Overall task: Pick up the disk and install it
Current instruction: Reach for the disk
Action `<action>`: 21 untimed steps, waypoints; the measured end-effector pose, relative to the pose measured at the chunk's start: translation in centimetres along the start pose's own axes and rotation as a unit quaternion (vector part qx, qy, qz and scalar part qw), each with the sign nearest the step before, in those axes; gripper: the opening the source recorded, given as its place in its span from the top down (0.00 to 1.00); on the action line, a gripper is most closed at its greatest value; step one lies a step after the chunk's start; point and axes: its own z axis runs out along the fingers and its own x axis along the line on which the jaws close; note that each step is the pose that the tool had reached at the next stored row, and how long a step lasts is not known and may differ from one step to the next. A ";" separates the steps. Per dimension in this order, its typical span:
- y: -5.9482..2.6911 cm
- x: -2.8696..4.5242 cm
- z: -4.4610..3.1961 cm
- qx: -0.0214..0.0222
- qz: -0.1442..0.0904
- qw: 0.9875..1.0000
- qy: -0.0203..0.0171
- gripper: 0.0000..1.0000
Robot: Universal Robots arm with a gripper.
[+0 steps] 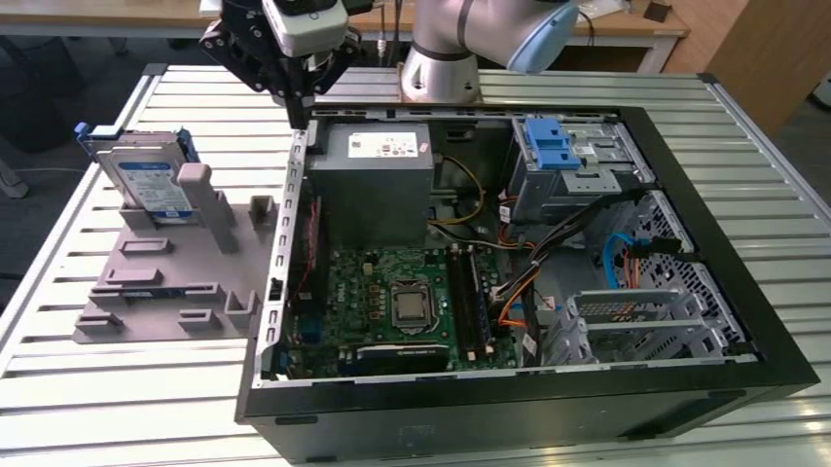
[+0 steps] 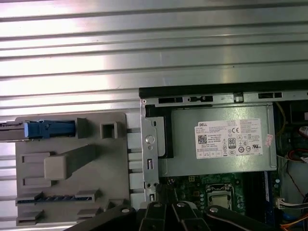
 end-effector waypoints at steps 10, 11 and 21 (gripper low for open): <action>0.03 0.85 0.10 0.000 0.000 1.000 0.001 0.89; 0.03 0.92 0.12 0.000 0.000 1.000 0.001 0.89; -0.01 1.39 0.26 0.001 0.000 1.000 0.008 0.89</action>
